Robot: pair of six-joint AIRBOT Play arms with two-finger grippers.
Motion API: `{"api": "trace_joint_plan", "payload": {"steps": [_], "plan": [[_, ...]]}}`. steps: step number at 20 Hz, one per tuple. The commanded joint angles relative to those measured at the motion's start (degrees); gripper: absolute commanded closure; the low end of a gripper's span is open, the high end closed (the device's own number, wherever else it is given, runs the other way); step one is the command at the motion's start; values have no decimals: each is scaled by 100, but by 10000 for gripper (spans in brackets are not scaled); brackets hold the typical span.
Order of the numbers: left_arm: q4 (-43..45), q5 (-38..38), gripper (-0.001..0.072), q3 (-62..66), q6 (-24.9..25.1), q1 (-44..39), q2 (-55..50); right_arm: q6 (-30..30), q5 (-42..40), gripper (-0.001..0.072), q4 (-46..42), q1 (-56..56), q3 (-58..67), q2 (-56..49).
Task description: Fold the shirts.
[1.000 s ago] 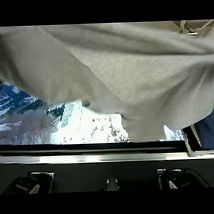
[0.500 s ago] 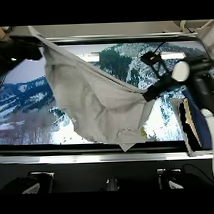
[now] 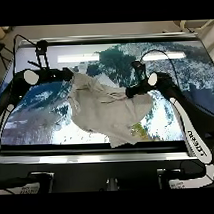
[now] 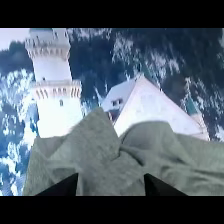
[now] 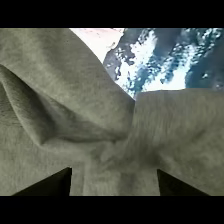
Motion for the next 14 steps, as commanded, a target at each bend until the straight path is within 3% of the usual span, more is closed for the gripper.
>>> {"api": "trace_joint_plan", "payload": {"steps": [1, 3, 5, 8, 11, 14], "plan": [[-201, -2190, 186, 146, -7, 345, -105, -894, 973, 95, 254, -839, 321, 334], [-201, -3434, 186, 2, -103, 608, -24, -1121, 1410, 91, 251, -1825, 378, 621], [-240, -3864, 186, -660, -103, 682, 254, -1244, 2103, 98, 254, -2726, 376, 603], [-1036, -3239, 184, -2465, -101, 529, 962, -1493, 2988, 107, 278, -3464, 256, 350], [-2131, -2354, 182, -3816, 35, 157, 1244, -1639, 3012, 104, 466, -3473, -39, 151], [-2636, -1554, 182, -4253, 26, -275, 1172, -1891, 2959, 56, 717, -3206, -81, -127]]}}
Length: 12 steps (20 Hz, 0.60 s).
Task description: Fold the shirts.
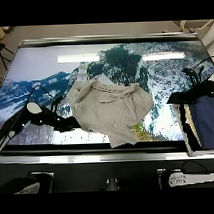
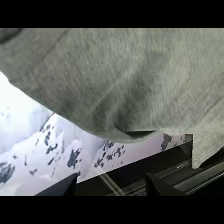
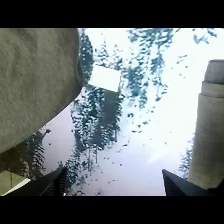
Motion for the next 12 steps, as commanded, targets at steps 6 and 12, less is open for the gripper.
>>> {"api": "trace_joint_plan", "payload": {"steps": [6, 12], "plan": [[-1043, 1917, 235, -708, -216, -793, -142, -424, -146, 23, 431, 629, -83, -815], [-1040, 2295, 501, -708, -529, -796, -289, -400, -973, 12, 1054, 1172, -81, -1257]]}}
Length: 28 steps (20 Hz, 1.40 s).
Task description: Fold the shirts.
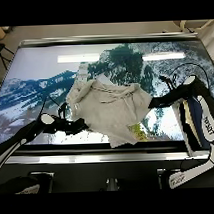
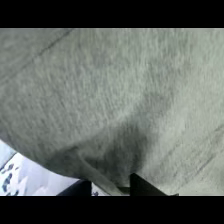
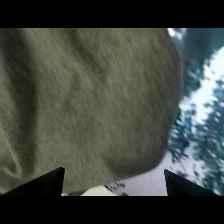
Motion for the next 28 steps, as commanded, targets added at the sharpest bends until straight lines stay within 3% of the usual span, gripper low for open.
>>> {"api": "trace_joint_plan", "payload": {"steps": [1, 2, 3, 4, 5, 7, 10, 13, 16, 19, 24, 28], "plan": [[-33, 256, 605, -9, -151, -22, -83, 111, -697, 17, 254, 330, -9, -260], [-31, 249, 683, 17, -107, -11, -81, 219, -826, 69, 258, 391, -9, -284], [-31, 216, 683, 68, 26, 9, -72, 229, -940, 305, 260, 457, -4, -286], [-31, 192, 684, 164, 286, 35, -20, 229, -920, 595, 280, 463, 50, -286], [-28, 168, 685, 308, 673, 61, 111, 223, -811, 686, 295, 439, 149, -258], [190, 87, 686, 835, 1287, 219, 638, -37, -555, 687, 238, 352, 514, 31], [1187, 90, 685, 2262, 1311, 726, 1867, -247, -522, 687, 197, 184, 1368, 1187], [1561, 227, 685, 4133, 1307, 1526, 3010, -273, -1019, 687, -240, 26, 2350, 2863], [1711, 435, 685, 5366, 977, 2299, 3801, 125, -1770, 687, -1193, 7, 2667, 4701], [1707, 376, 685, 5517, 487, 2503, 4291, 577, -1777, 687, -1460, 7, 2664, 5788], [1832, 195, 685, 5515, 470, 2503, 4417, 575, -970, 687, -1563, 7, 2664, 6164], [2752, -951, 685, 5512, 136, 2503, 4079, 573, -179, 687, -1762, 7, 2664, 5768]]}}
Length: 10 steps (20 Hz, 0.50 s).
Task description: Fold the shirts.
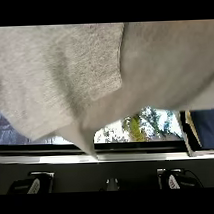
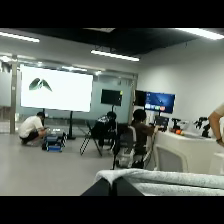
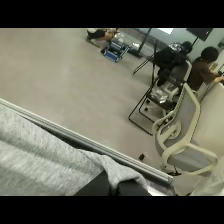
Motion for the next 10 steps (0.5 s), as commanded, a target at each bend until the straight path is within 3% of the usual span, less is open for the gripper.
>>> {"api": "trace_joint_plan", "payload": {"steps": [1, 7, 10], "plan": [[820, -933, 685, 2, -363, 20, -295, -7, 774, 687, -188, -2, 7, -354], [903, -916, 684, -1307, -354, 20, -1456, -131, 1550, 688, -149, 350, -7, -2881], [903, -308, 683, -2050, -350, 20, -2389, 118, 754, 687, -214, 942, -7, -4476]]}}
